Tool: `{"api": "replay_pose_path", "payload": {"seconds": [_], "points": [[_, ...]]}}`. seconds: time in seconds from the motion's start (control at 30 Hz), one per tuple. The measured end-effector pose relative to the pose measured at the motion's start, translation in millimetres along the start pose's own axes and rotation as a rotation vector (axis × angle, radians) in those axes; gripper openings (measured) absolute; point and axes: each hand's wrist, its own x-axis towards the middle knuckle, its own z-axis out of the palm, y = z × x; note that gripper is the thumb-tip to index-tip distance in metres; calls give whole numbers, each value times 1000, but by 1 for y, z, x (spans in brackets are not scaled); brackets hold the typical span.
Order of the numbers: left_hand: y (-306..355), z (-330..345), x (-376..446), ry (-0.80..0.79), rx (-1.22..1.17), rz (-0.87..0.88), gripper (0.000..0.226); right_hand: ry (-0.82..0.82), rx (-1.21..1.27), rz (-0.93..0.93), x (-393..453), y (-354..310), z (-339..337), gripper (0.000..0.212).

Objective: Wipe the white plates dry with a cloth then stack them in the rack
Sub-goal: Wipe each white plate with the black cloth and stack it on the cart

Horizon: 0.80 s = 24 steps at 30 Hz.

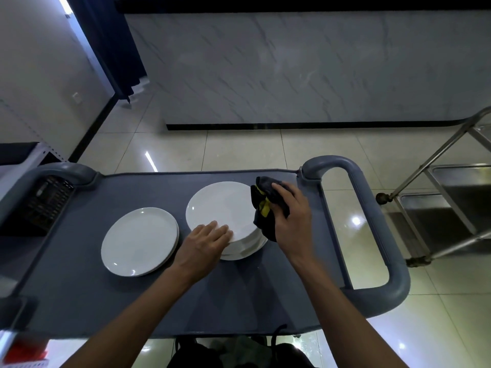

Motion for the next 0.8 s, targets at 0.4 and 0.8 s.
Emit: {"api": "replay_pose_path", "payload": {"seconds": [0.4, 0.8], "points": [[-5, 20, -16, -17, 21, 74, 42, -53, -19, 13, -10, 3, 13, 39], [-14, 6, -6, 117, -265, -119, 15, -106, -12, -55, -3, -12, 35, 41]]}}
